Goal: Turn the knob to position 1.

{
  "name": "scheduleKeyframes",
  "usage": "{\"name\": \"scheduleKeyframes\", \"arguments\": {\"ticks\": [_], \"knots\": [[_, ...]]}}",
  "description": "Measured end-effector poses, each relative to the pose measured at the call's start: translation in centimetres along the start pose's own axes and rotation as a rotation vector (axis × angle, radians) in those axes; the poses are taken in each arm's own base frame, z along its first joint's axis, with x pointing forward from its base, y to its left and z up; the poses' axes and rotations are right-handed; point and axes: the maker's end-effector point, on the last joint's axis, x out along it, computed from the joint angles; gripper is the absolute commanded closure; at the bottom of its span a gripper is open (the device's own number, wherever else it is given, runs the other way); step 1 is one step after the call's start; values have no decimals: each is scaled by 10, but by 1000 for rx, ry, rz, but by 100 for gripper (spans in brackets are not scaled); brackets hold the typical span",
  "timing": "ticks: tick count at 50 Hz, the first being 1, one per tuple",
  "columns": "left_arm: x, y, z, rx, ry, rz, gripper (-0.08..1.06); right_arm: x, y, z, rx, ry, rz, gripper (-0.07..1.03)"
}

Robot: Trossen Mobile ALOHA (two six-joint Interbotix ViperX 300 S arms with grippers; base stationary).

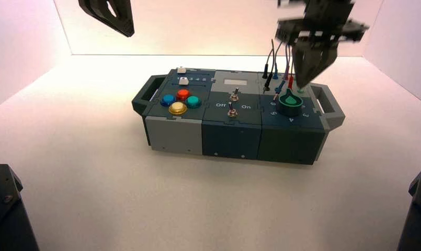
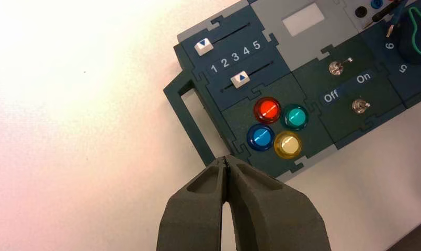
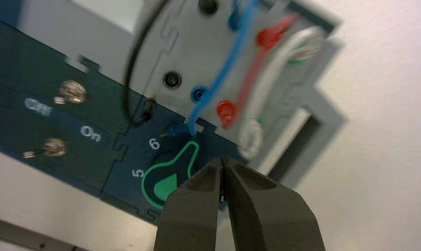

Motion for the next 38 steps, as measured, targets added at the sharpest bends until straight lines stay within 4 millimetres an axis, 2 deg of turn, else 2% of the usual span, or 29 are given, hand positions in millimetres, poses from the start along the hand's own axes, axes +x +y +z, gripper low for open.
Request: {"name": "scheduleKeyframes", "arguments": {"ticks": [8,15,19,31,38], "knots": [[-14,2,10,4,-79,18,101,-55,-2,5,2,-193,5,99],[-29,8,16,-10,-146,43,101,-83,0,-15,14,-225,21,99],[-30,13,16,-24,-150,53,101,-84,1,-25,14,-194,23,99],[-24,16,13,-30,-135,59,101,-66,2,-56,25,-114,38,99],[-18,17,11,-27,-111,56,101,-65,3,-64,30,-113,46,99]]}}
